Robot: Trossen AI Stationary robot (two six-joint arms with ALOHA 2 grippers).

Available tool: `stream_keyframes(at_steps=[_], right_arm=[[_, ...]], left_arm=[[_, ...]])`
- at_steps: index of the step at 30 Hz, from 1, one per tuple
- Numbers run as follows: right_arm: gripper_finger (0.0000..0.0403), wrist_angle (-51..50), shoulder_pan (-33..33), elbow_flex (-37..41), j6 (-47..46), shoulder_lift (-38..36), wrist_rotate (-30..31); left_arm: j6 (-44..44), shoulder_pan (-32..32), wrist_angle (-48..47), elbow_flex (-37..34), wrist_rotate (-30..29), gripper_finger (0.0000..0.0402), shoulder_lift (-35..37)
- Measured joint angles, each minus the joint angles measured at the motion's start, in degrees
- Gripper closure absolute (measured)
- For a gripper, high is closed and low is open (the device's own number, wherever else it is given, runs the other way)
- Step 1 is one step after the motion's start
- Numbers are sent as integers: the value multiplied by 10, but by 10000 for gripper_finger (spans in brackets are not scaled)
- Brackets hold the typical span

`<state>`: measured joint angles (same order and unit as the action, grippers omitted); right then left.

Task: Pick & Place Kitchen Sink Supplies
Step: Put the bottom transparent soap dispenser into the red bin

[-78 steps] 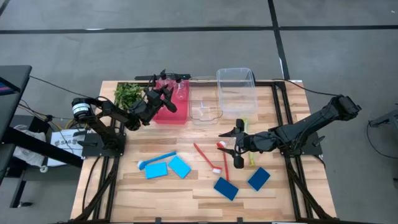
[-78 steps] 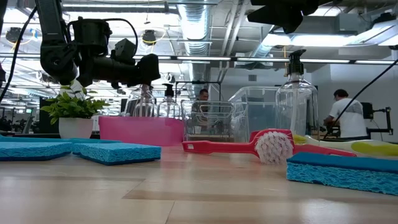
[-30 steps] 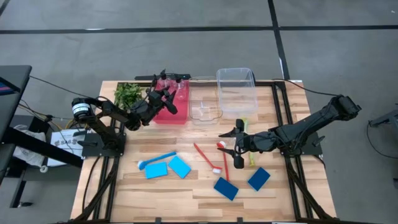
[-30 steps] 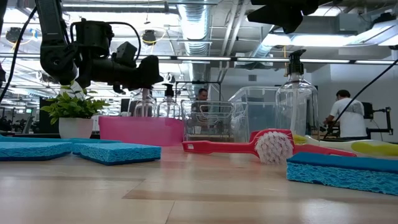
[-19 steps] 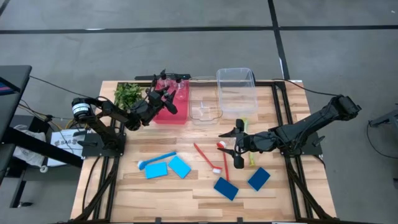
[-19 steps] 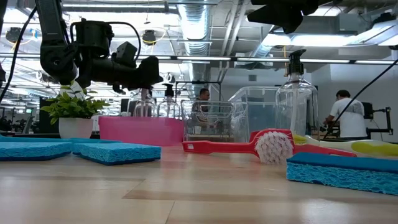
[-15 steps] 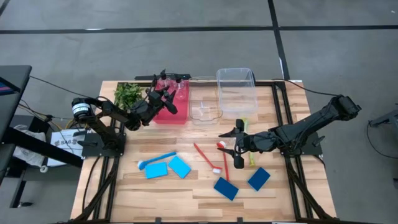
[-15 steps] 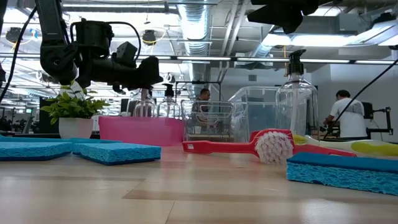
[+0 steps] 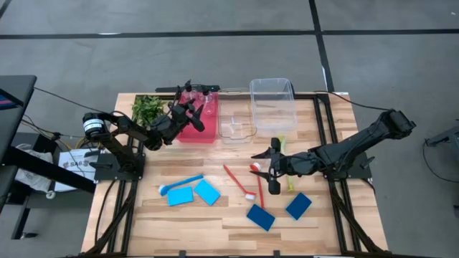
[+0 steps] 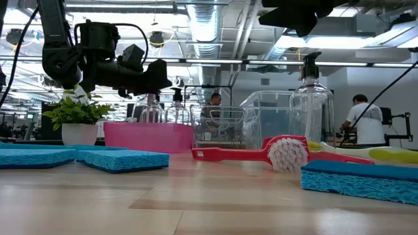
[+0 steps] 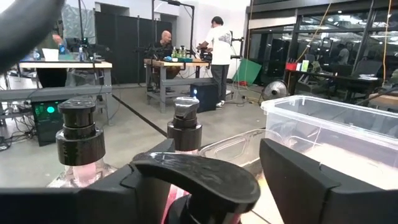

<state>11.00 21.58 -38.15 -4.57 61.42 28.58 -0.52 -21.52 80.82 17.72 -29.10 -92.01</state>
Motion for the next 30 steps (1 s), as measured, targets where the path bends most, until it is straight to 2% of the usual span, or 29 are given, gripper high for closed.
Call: stream_keyframes(at_steps=[10, 18, 30], right_arm=[[163, 19, -22, 0, -1, 35, 0], [163, 19, -26, 0, -2, 36, 0], [163, 19, -26, 0, -4, 36, 0]], left_arm=[[-30, 0, -27, 0, 0, 122, 0], [-39, 0, -59, -1, 0, 121, 0], [-52, 0, -58, -1, -2, 121, 0]])
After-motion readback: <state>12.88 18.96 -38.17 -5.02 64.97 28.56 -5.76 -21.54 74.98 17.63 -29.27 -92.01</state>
